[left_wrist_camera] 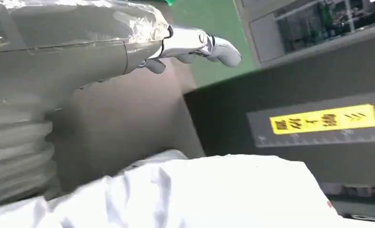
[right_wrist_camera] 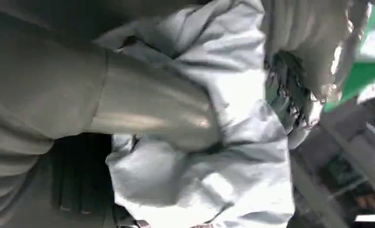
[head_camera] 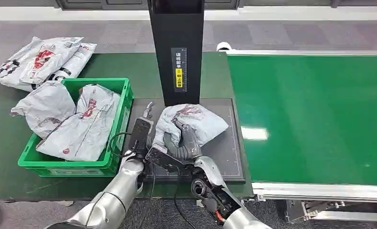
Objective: Moved the parcel from conveyor to table for the left to box.
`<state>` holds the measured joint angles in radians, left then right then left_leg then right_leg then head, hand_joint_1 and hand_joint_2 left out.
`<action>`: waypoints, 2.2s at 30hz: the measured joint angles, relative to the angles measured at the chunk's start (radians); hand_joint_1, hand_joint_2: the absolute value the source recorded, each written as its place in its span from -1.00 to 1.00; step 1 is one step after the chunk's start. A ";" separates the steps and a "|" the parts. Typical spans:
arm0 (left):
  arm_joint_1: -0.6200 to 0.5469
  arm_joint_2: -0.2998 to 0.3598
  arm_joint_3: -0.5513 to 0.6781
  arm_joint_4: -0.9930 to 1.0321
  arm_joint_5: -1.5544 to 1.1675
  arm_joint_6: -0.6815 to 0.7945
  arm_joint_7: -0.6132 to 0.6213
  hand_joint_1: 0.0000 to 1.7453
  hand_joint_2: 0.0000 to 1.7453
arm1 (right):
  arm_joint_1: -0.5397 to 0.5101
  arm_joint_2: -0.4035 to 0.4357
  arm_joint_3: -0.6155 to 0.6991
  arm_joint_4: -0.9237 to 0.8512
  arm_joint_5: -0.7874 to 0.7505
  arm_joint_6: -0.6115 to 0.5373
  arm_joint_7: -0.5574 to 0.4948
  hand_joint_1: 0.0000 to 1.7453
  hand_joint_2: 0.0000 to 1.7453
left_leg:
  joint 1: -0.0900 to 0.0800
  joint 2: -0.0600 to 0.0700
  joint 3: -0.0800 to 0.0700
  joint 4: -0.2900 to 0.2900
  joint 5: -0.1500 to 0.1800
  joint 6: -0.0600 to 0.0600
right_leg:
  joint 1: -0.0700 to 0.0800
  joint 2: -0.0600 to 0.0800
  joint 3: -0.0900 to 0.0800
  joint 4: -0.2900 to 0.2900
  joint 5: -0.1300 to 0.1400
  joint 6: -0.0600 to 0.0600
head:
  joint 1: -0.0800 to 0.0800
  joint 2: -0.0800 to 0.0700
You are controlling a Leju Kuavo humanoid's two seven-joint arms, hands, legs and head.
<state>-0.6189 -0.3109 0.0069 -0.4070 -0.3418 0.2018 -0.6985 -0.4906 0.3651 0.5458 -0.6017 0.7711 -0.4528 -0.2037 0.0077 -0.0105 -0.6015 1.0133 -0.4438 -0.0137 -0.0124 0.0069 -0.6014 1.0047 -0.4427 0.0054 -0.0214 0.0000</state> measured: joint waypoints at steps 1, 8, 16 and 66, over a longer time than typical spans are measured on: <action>0.003 0.002 0.000 -0.001 0.002 0.000 0.001 -1.00 1.00 | -0.008 0.000 0.011 0.018 -0.017 -0.012 -0.001 -1.00 1.00 | 0.000 0.000 0.000 0.000 0.000 0.000 | 0.000 0.000 0.000 0.000 0.000 0.000 | 0.000 0.000; 0.008 0.009 0.000 -0.001 0.022 -0.001 0.001 -1.00 1.00 | -0.021 0.000 0.023 0.091 -0.079 -0.074 -0.070 -1.00 1.00 | 0.000 0.000 0.000 0.000 0.000 0.000 | 0.000 0.000 0.000 0.000 0.000 0.000 | 0.000 0.000; 0.009 0.028 0.000 -0.003 0.034 0.034 -0.002 -1.00 1.00 | 0.082 -0.045 -0.059 -0.045 -0.201 -0.019 -0.225 -1.00 1.00 | 0.000 -0.001 0.000 0.000 0.000 0.000 | 0.000 -0.001 0.000 0.000 0.000 0.000 | 0.000 0.000; -0.038 0.026 -0.002 -0.019 -0.125 0.008 0.002 -0.60 1.00 | 0.493 -0.066 -0.561 -0.939 -0.540 0.290 -0.350 -1.00 1.00 | -0.001 -0.001 -0.001 0.000 0.000 0.000 | -0.001 -0.002 -0.001 -0.001 0.000 0.000 | 0.000 0.000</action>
<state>-0.6567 -0.2846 0.0049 -0.4264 -0.4668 0.2093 -0.6962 0.0022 0.2987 -0.0153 -1.5408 0.2308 -0.1629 -0.5535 0.0067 -0.0119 -0.6023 1.0138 -0.4442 -0.0135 -0.0135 0.0052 -0.6019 1.0039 -0.4429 0.0056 -0.0214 0.0000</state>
